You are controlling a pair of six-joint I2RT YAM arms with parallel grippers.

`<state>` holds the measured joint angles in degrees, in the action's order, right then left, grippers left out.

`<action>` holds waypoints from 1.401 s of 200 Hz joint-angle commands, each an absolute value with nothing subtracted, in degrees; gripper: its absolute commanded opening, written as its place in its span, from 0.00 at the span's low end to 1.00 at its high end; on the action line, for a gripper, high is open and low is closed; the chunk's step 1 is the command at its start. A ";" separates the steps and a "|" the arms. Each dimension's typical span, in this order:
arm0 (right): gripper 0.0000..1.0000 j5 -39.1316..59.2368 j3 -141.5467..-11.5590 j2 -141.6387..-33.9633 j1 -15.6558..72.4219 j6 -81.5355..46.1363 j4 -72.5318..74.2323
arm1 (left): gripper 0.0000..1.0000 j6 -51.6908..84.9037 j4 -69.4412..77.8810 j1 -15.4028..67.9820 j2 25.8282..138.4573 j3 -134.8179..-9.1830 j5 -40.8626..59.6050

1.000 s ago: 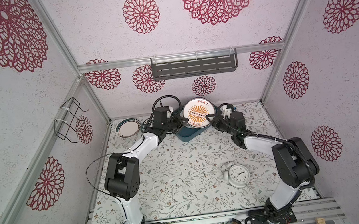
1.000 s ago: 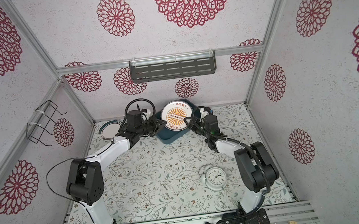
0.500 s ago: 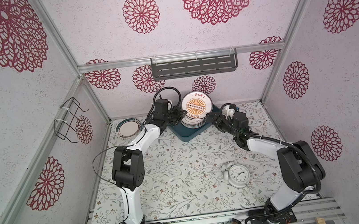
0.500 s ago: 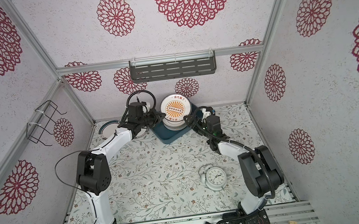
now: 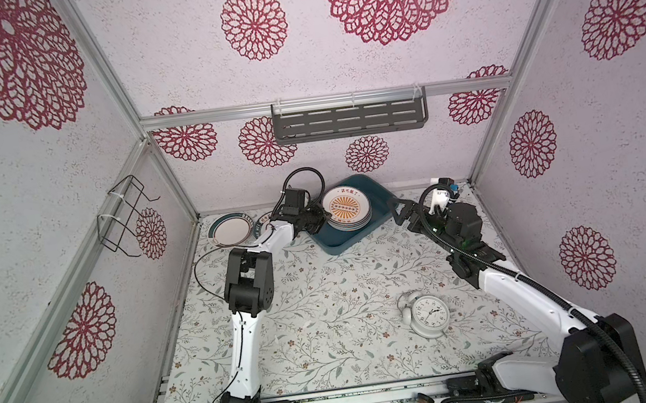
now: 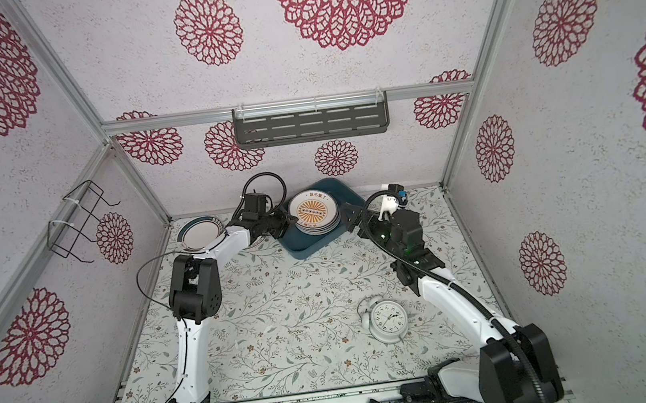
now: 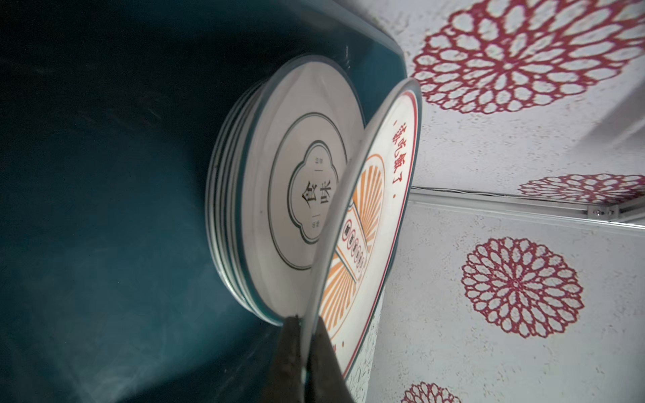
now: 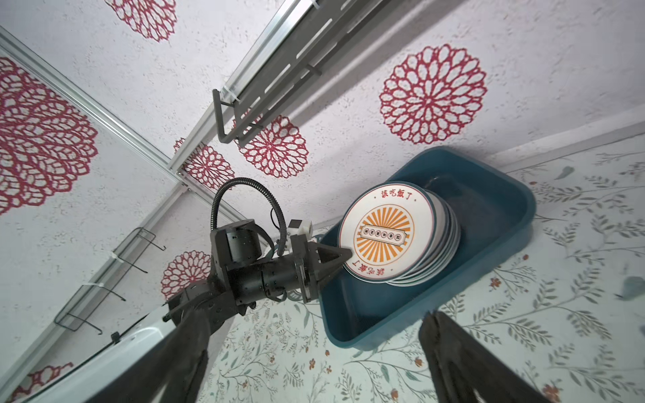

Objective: Place the plates into the plastic bin on the countertop
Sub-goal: 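Lower the sunburst plate into the teal bin with the left gripper while right draws back, then press the sunburst plate against the stack with the left gripper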

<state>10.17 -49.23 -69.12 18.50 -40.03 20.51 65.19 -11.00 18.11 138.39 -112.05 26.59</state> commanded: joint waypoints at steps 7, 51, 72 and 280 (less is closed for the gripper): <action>0.99 6.54 -46.16 -63.91 18.17 -37.14 15.66 | 0.00 68.22 -5.86 18.35 141.00 -116.32 27.68; 0.99 2.74 -43.02 -58.01 18.14 -37.73 12.87 | 0.00 69.50 -6.78 18.31 144.10 -119.50 25.31; 0.99 1.94 -43.19 -57.10 18.19 -37.26 11.07 | 0.00 70.22 -7.32 18.49 145.95 -121.82 25.24; 0.99 -4.89 -44.12 -56.18 17.65 -38.22 7.04 | 0.74 59.38 -20.29 20.04 140.59 -124.01 19.80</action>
<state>-3.07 -42.44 -57.65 18.06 -38.11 6.46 64.14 -15.22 19.40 145.08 -123.85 22.37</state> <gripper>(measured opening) 0.990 0.726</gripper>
